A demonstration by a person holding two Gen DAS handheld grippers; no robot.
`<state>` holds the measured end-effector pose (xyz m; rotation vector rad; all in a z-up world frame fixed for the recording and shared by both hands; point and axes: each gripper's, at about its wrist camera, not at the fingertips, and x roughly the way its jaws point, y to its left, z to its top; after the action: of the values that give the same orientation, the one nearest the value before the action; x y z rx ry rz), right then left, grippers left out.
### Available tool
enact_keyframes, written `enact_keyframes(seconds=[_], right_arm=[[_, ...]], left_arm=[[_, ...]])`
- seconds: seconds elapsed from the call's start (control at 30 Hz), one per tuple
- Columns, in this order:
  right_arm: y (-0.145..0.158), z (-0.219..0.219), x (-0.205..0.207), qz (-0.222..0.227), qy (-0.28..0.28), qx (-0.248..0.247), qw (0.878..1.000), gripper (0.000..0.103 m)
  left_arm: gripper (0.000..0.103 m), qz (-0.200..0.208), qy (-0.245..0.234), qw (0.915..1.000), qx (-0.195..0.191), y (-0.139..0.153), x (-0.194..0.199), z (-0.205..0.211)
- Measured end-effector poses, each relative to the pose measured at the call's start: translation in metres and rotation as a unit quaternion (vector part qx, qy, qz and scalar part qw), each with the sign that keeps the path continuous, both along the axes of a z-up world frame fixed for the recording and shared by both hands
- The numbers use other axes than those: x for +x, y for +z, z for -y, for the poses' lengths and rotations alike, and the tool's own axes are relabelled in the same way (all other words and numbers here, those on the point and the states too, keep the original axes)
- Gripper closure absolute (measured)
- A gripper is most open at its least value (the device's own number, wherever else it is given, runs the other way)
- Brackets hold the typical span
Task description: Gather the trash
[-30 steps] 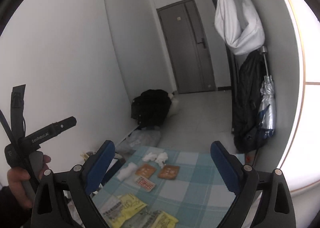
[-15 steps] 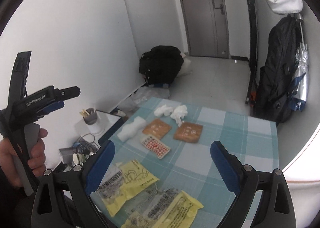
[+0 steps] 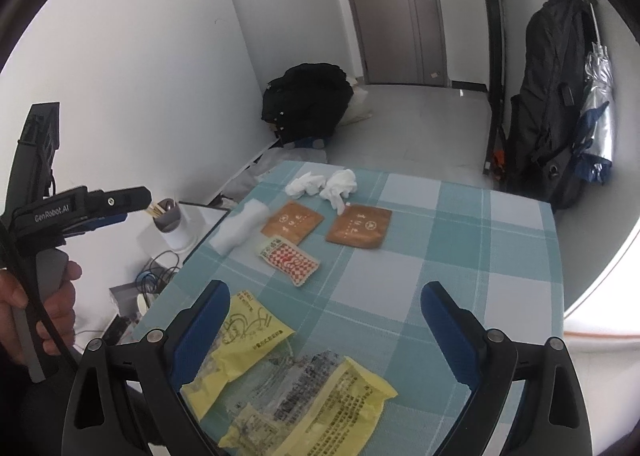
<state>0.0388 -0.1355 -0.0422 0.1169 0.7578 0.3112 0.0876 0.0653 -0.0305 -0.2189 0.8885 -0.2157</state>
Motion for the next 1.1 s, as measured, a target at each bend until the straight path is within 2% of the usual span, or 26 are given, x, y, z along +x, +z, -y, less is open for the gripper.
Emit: enact_keyframes(seconds=[0.07, 0.1, 0.23, 0.43, 0.5, 0.6, 0.7, 0.8, 0.9, 0.93, 1.0, 1.1], right_arm=[[0.002, 0.003, -0.003, 0.002, -0.002, 0.001, 1.0, 0.006], [0.003, 0.005, -0.005, 0.003, -0.003, 0.003, 1.0, 0.006], [0.006, 0.016, -0.009, 0.001, -0.016, 0.015, 1.0, 0.006], [0.011, 0.032, -0.02, 0.009, -0.026, 0.036, 0.999, 0.006], [0.013, 0.035, -0.023, 0.012, -0.028, 0.037, 0.999, 0.006], [0.016, 0.038, -0.027, 0.013, -0.027, 0.043, 0.999, 0.006], [0.019, 0.04, -0.031, 0.021, -0.026, 0.044, 0.998, 0.006], [0.021, 0.04, -0.032, 0.026, -0.026, 0.04, 0.998, 0.006], [0.021, 0.042, -0.033, 0.027, -0.03, 0.046, 0.998, 0.006], [0.022, 0.043, -0.033, 0.027, -0.031, 0.048, 0.998, 0.006], [0.023, 0.044, -0.034, 0.027, -0.034, 0.049, 0.998, 0.006], [0.022, 0.045, -0.033, 0.024, -0.03, 0.055, 0.998, 0.006]], left_arm=[[0.004, -0.027, -0.025, 0.9993, -0.006, -0.01, 0.002, 0.006], [0.004, -0.054, -0.047, 0.9974, -0.005, -0.018, 0.004, 0.013], [0.004, -0.104, -0.098, 0.9894, 0.025, -0.039, -0.002, 0.035], [0.004, -0.177, -0.133, 0.975, 0.014, -0.068, -0.011, 0.047], [0.004, -0.193, -0.134, 0.9717, 0.026, -0.074, -0.014, 0.049], [0.004, -0.18, -0.138, 0.9719, 0.062, -0.076, -0.019, 0.054], [0.004, -0.19, -0.149, 0.9659, 0.093, -0.083, -0.022, 0.059], [0.004, -0.177, -0.155, 0.9607, 0.148, -0.084, -0.029, 0.067], [0.004, -0.168, -0.164, 0.9548, 0.182, -0.087, -0.036, 0.072], [0.005, -0.161, -0.165, 0.9552, 0.186, -0.085, -0.038, 0.072], [0.016, -0.157, -0.169, 0.9563, 0.18, -0.082, -0.04, 0.072], [0.025, -0.151, -0.171, 0.9568, 0.181, -0.079, -0.043, 0.073]])
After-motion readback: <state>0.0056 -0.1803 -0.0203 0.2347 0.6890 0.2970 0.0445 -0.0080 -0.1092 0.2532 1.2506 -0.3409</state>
